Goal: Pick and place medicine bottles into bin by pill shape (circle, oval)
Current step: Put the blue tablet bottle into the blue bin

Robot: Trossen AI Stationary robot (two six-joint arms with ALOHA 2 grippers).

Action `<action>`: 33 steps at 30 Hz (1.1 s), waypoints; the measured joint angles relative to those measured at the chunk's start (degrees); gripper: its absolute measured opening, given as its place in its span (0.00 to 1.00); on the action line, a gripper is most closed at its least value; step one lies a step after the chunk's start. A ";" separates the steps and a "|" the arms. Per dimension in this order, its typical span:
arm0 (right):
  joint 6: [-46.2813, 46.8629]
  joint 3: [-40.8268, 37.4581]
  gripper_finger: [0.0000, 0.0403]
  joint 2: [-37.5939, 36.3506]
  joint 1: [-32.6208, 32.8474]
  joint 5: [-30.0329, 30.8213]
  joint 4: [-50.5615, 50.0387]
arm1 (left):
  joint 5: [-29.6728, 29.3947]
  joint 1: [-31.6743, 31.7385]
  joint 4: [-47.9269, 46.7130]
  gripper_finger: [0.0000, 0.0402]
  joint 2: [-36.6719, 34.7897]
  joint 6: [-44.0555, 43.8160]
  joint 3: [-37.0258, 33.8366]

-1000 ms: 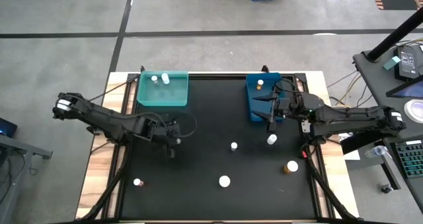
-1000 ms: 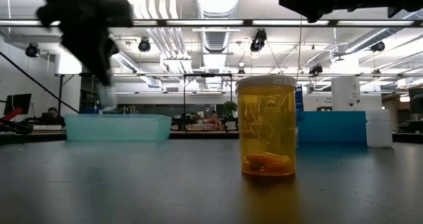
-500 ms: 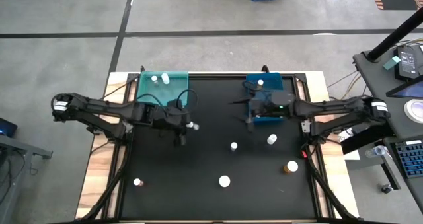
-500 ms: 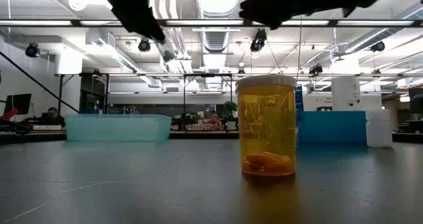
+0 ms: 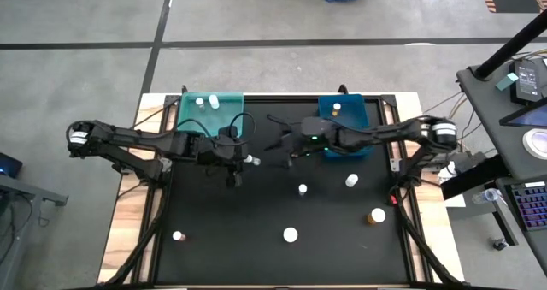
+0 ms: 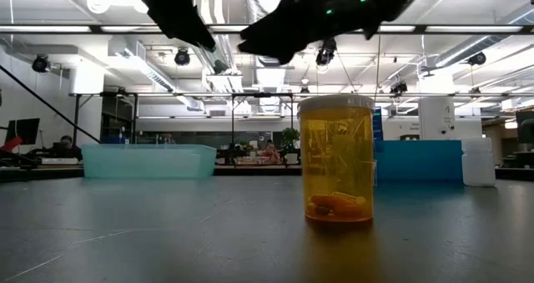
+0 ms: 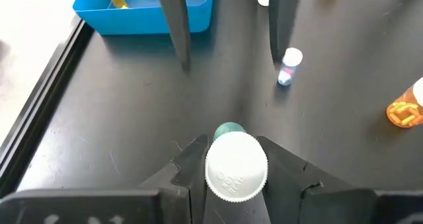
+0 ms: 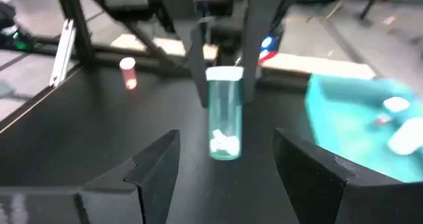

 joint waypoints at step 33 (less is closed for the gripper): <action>-0.34 11.46 0.31 11.23 -0.09 -1.80 -5.91 | -0.05 0.00 -0.02 0.23 0.00 -0.11 -0.55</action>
